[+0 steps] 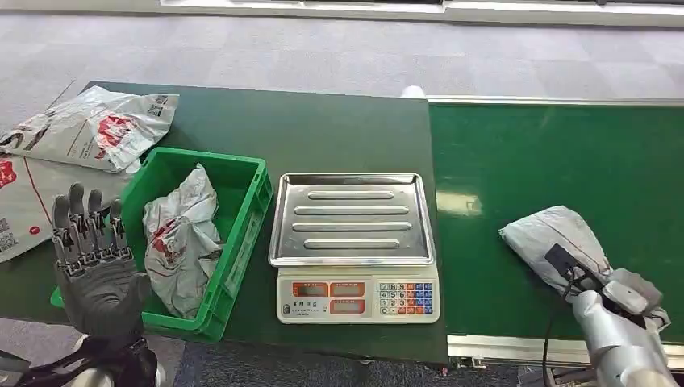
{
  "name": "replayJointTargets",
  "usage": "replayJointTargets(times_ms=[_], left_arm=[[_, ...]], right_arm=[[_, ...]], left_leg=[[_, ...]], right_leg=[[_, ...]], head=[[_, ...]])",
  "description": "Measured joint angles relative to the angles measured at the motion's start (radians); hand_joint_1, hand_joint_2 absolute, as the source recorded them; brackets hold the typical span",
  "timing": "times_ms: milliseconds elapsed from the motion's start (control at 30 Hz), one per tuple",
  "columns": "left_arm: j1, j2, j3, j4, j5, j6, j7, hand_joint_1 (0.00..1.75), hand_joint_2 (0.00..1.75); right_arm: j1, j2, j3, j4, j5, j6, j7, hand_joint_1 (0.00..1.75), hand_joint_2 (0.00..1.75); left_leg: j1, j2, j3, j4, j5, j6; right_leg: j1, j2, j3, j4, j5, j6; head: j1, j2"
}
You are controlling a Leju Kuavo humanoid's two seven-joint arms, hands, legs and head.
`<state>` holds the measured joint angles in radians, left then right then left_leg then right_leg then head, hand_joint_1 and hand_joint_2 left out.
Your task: Moved the parcel from conveyor to table for the left to box.
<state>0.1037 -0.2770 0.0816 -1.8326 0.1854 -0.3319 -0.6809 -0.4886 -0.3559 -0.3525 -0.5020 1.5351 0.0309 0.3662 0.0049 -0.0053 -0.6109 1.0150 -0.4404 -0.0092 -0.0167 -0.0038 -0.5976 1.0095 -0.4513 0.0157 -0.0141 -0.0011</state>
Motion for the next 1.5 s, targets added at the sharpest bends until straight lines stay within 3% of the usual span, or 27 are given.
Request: replayJointTargets(times_ms=[200,300,367,500,633,733,767,867,900,933,1033,1133,1233,1500], left_arm=[[0.001,0.000,0.000,-0.008,0.000,0.006,0.000,0.00,1.75],[0.003,0.000,0.000,-0.023,0.018,0.022,0.011,0.00,1.75],[0.004,0.000,0.000,-0.035,0.035,0.028,0.027,0.00,1.75],[0.001,0.000,-0.004,-0.035,0.043,0.038,0.041,0.00,1.75],[-0.018,0.003,-0.014,-0.020,0.043,0.039,0.031,0.00,1.75],[-0.028,0.005,-0.020,-0.010,0.042,0.039,0.023,0.00,1.75],[-0.032,0.006,-0.022,-0.005,0.041,0.039,0.016,0.00,1.75],[-0.058,0.010,-0.043,0.017,0.034,0.041,-0.002,0.00,1.75],[-0.067,0.013,-0.047,0.025,0.034,0.041,-0.004,0.00,1.75],[-0.076,0.014,-0.054,0.038,0.034,0.040,-0.008,0.00,1.75],[-0.105,0.016,-0.068,0.073,0.029,0.036,-0.014,0.00,1.75],[-0.109,0.016,-0.070,0.088,0.023,0.040,-0.016,0.00,1.75],[-0.105,0.016,-0.069,0.091,0.018,0.042,-0.018,0.00,1.75],[-0.075,0.016,-0.064,0.077,0.018,0.057,-0.021,0.00,1.75]], right_arm=[[0.029,0.014,0.000,-0.060,0.023,-0.049,0.027,1.75,1.75],[0.083,0.027,-0.001,-0.199,0.036,-0.215,0.086,1.75,1.75],[0.147,0.045,-0.006,-0.406,0.038,-0.392,0.058,1.75,1.75],[0.216,0.127,-0.009,-0.837,0.039,-0.636,-0.167,1.75,1.75],[0.297,0.248,-0.007,-1.077,0.039,-0.722,-0.408,1.75,1.75],[0.321,0.323,0.009,-1.160,0.037,-0.728,-0.478,1.75,1.75],[0.300,0.334,0.028,-1.161,0.037,-0.712,-0.472,1.75,1.75],[0.139,0.322,0.205,-1.106,-0.040,-0.495,-0.244,1.75,1.75],[0.082,0.322,0.285,-1.070,-0.094,-0.428,-0.217,1.75,1.75],[0.032,0.336,0.406,-1.018,-0.179,-0.345,-0.260,1.75,1.75],[-0.026,0.411,0.643,-0.875,-0.353,-0.198,-0.520,1.75,1.75],[-0.026,0.482,0.811,-0.757,-0.426,-0.213,-0.575,1.75,1.75],[-0.026,0.512,0.910,-0.682,-0.456,-0.231,-0.558,1.75,1.75],[-0.033,0.532,1.000,-0.635,-0.474,-0.216,-0.537,1.75,1.75]], left_leg=[[0.000,-0.001,-0.001,0.000,0.000,0.000],[-0.001,-0.002,-0.002,0.000,0.000,0.000],[-0.001,-0.002,-0.003,0.000,0.000,0.000],[0.000,0.000,-0.001,0.000,-0.001,-0.002],[0.003,-0.001,0.001,0.000,-0.002,-0.004],[0.004,0.000,-0.001,-0.001,-0.002,-0.004],[0.004,0.002,-0.011,-0.002,-0.002,-0.005],[0.002,0.010,-0.007,-0.002,-0.001,-0.005],[0.003,0.012,-0.006,-0.002,-0.001,-0.005],[0.003,0.015,0.006,-0.002,0.000,-0.007],[0.004,0.013,0.004,-0.002,0.006,-0.009],[0.008,0.000,0.001,-0.003,0.008,-0.012],[0.008,-0.001,-0.001,-0.004,0.007,-0.013],[0.007,0.000,-0.001,-0.003,0.005,-0.013]], right_leg=[[0.000,-0.001,0.000,0.000,0.000,0.000],[0.000,-0.003,0.000,0.000,0.000,0.000],[0.000,-0.004,-0.001,0.000,0.000,0.000],[0.003,0.000,-0.002,0.000,-0.002,-0.002],[0.006,-0.002,0.000,0.000,-0.004,-0.004],[0.005,-0.001,0.000,0.001,-0.003,-0.005],[0.005,0.002,0.001,0.001,-0.002,-0.005],[0.003,0.009,-0.001,0.001,0.000,-0.005],[0.003,0.010,-0.001,0.001,0.001,-0.006],[0.003,0.013,-0.002,0.001,0.003,-0.008],[0.006,0.011,-0.003,0.001,0.006,-0.009],[0.011,-0.001,-0.002,0.001,0.003,-0.013],[0.011,-0.001,-0.003,0.002,0.002,-0.014],[0.010,0.000,-0.003,0.001,0.001,-0.013]], head=[[0.000,0.000],[0.000,0.000],[0.000,0.000],[0.000,0.000],[0.000,0.000],[0.000,0.000],[0.000,0.000],[0.001,0.000],[0.001,0.000],[0.001,0.000],[0.000,0.000],[0.000,0.000],[0.000,0.000],[0.000,0.000]])
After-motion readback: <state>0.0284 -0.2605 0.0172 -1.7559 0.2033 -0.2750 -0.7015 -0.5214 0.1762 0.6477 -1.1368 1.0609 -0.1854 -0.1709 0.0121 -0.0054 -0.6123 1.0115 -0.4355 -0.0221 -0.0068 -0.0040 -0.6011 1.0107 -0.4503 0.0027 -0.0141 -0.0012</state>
